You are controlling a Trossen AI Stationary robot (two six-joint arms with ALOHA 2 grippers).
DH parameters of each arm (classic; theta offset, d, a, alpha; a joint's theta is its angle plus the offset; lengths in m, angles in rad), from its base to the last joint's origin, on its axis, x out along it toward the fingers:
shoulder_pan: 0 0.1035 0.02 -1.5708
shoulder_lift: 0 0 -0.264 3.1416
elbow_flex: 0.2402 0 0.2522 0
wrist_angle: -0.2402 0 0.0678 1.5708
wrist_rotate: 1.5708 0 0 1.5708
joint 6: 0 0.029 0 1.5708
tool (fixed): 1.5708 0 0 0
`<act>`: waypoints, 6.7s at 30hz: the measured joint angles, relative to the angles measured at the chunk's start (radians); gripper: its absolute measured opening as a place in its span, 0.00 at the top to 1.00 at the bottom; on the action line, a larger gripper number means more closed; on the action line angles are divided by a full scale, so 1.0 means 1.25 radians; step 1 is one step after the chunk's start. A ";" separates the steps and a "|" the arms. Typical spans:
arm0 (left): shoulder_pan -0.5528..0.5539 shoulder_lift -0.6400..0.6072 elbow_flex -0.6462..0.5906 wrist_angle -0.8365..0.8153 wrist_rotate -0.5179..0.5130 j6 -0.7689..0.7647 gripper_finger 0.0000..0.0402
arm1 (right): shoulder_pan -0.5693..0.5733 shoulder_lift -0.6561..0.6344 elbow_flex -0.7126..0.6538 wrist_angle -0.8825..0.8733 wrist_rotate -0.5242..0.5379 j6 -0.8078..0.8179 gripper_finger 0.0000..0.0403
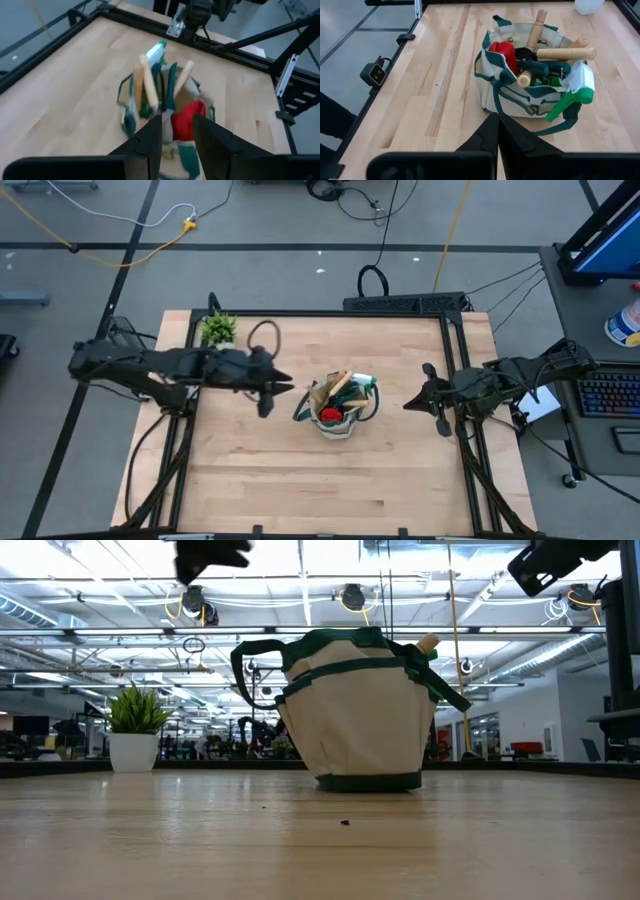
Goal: Pick & Place Garden tools in Gardening bag
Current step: Return to Home Position
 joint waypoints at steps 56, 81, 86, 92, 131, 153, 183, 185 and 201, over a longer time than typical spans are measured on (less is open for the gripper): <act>-0.108 -0.732 -0.590 0.084 -0.069 -0.039 0.72 | 0.000 -0.043 0.000 0.091 -0.105 -0.025 1.00; -0.108 -0.897 -0.718 0.148 0.028 0.066 0.72 | 0.000 -0.312 -0.305 0.329 -0.108 0.008 1.00; -0.108 -0.897 -0.718 0.147 0.032 0.090 0.72 | 0.000 -0.399 -0.338 0.318 -0.107 0.006 1.00; -0.108 -0.897 -0.718 0.147 0.032 0.107 0.72 | 0.000 -0.445 -0.444 0.391 -0.108 0.048 1.00; -0.108 -0.897 -0.737 0.141 0.012 0.173 0.72 | -0.176 -0.527 -0.518 0.326 -0.141 -0.016 1.00; -0.108 -0.896 -0.737 0.105 0.002 0.134 0.72 | -0.178 -0.525 -0.538 0.408 -0.104 -0.061 1.00; -0.108 -0.896 -0.737 0.105 0.002 0.135 0.72 | -0.178 -0.525 -0.537 0.411 -0.104 -0.061 1.00; -0.108 -0.896 -0.737 0.105 0.002 0.135 0.72 | -0.178 -0.525 -0.537 0.411 -0.104 -0.060 1.00; -0.108 -0.896 -0.737 0.105 0.002 0.135 0.72 | -0.178 -0.525 -0.536 0.411 -0.104 -0.061 1.00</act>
